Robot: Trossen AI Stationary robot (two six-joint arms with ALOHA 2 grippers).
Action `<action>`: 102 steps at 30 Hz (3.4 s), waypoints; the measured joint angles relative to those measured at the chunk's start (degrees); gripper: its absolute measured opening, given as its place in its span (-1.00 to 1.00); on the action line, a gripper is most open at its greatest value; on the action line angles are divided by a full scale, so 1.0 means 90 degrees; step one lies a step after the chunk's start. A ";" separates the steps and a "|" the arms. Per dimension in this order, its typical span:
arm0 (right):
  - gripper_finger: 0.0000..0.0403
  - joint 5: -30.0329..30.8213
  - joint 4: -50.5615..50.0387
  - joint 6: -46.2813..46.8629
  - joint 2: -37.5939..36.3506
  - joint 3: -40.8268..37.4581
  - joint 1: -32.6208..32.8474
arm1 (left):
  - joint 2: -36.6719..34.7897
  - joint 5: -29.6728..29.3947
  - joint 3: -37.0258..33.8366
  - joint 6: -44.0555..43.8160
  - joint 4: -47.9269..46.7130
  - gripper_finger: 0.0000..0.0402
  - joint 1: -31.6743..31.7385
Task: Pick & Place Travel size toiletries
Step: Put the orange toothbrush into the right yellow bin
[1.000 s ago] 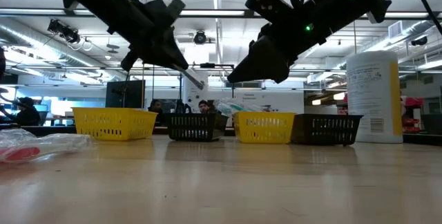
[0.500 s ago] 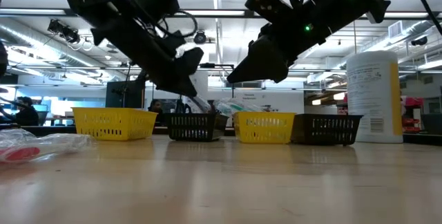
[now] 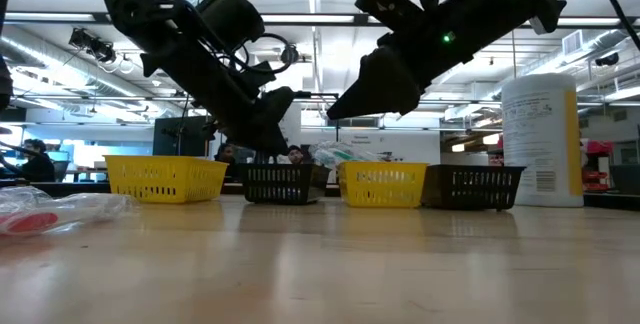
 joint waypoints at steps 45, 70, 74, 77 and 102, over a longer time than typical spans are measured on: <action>-0.04 -0.1219 -0.1144 0.1616 0.0000 0.0000 -0.0049 | -0.0156 0.3548 0.2578 -0.5008 -0.5803 0.00 -0.2609; -0.19 -0.1439 -0.1093 0.1274 0.0000 0.0000 -0.0474 | -0.0104 0.3846 0.1310 -0.7556 -0.5087 -0.01 -0.3249; -0.21 -0.1834 -0.1093 0.1274 0.0000 0.0000 -0.0606 | -0.0104 0.3685 0.1137 -0.7601 -0.4703 -0.01 -0.3252; -0.22 -0.1951 -0.1093 0.1276 0.0000 0.0000 -0.0683 | -0.0104 0.3621 0.1028 -0.7532 -0.4612 -0.01 -0.3252; -0.21 -0.2052 -0.1093 0.1274 0.0000 0.0000 -0.0726 | -0.0107 0.2611 0.0935 -0.7282 -0.4658 -0.45 -0.3215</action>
